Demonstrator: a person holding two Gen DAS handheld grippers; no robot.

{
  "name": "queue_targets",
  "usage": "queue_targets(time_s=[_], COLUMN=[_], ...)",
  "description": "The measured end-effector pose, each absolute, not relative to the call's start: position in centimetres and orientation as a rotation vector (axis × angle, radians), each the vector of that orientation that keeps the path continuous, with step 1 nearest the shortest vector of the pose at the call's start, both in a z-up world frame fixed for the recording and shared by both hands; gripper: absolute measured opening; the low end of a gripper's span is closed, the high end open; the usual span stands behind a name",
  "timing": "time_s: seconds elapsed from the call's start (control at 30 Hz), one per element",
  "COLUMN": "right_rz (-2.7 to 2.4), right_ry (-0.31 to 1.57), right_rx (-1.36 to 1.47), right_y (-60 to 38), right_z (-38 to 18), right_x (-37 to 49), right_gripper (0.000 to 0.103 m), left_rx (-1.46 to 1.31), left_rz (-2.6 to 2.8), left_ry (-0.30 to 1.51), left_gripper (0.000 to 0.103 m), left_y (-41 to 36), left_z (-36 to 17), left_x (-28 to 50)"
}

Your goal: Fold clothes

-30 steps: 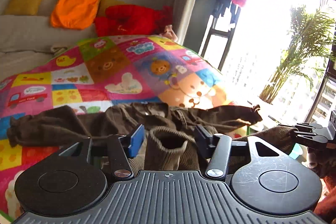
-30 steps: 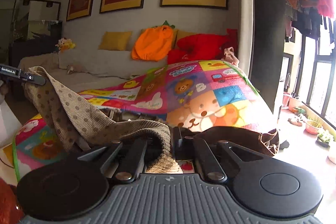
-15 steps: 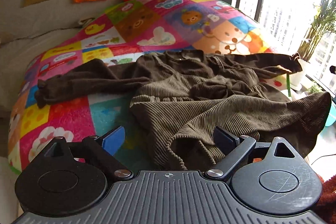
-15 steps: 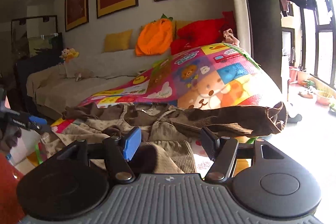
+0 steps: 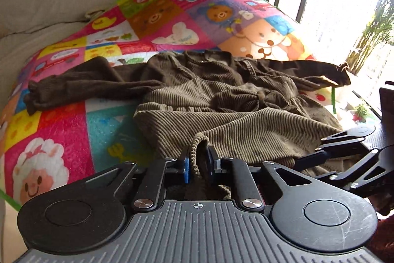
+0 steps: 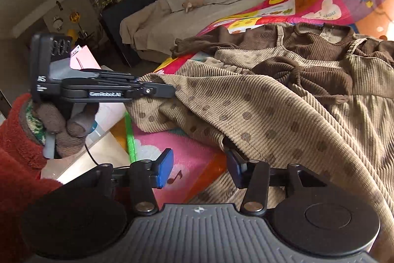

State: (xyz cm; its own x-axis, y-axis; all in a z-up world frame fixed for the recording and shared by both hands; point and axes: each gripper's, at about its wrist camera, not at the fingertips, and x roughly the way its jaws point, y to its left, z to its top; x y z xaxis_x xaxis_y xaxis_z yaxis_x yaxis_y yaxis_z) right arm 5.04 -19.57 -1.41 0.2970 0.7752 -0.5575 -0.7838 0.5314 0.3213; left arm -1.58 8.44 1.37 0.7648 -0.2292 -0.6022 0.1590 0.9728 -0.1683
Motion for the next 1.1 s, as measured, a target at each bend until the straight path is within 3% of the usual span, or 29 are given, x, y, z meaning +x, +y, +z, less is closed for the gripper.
queue_targets(time_s=[0.17, 0.23, 0.3, 0.37, 0.47, 0.53, 0.7, 0.83, 0.9, 1.0, 1.03, 1.07, 1.1], right_rz=[1.053, 1.155, 1.302, 1.432, 1.495, 1.406, 1.012, 0.804, 0.758, 0.754, 0.752, 0.751, 0.749], right_ry=[0.725, 0.791, 0.867, 0.909, 0.870, 0.797, 0.672, 0.664, 0.653, 0.649, 0.648, 0.647, 0.645], right_rx=[-0.061, -0.002, 0.023, 0.011, -0.064, -0.122, -0.313, -0.429, -0.442, -0.390, -0.373, -0.356, -0.338], right_y=[-16.3, -16.4, -16.5, -17.2, -19.2, -20.7, -22.7, -26.1, -27.6, -28.7, -29.0, -29.4, -29.7], right_z=[-2.7, -2.5, -2.2, -1.8, -0.6, 0.5, 0.5, -0.8, -0.8, -0.4, -0.2, 0.0, 0.1], right_x=[6.4, 6.5, 5.8, 4.1, 1.1, 0.2, 1.1, 1.5, 1.0, 0.4, 0.2, 0.0, -0.2], right_gripper=[0.042, 0.026, 0.026, 0.026, 0.026, 0.036, 0.036, 0.037, 0.044, 0.049, 0.045, 0.036, 0.009], left_rx=[-0.165, -0.186, -0.208, -0.220, -0.168, -0.134, 0.035, 0.136, 0.165, 0.190, 0.181, 0.157, 0.114], left_rz=[-0.248, -0.263, -0.278, -0.286, -0.280, -0.277, -0.239, -0.246, -0.250, -0.237, -0.234, -0.244, -0.269], left_ry=[0.609, 0.586, 0.562, 0.544, 0.565, 0.600, 0.672, 0.678, 0.672, 0.667, 0.663, 0.658, 0.651], left_gripper=[0.016, 0.020, 0.034, 0.060, 0.075, 0.078, 0.078, 0.073, 0.065, 0.031, 0.015, 0.008, 0.007], left_y=[9.5, 10.0, 10.4, 10.7, 10.2, 9.6, 7.3, 5.8, 5.3, 4.8, 4.9, 5.2, 5.8], left_z=[3.0, 3.6, 4.3, 4.8, 4.4, 3.6, 1.1, 0.0, -0.2, -0.3, -0.1, 0.4, 1.1], left_x=[-2.5, -2.9, -3.3, -3.7, -3.8, -3.7, -3.7, -4.2, -4.1, -3.2, -2.9, -2.9, -3.4])
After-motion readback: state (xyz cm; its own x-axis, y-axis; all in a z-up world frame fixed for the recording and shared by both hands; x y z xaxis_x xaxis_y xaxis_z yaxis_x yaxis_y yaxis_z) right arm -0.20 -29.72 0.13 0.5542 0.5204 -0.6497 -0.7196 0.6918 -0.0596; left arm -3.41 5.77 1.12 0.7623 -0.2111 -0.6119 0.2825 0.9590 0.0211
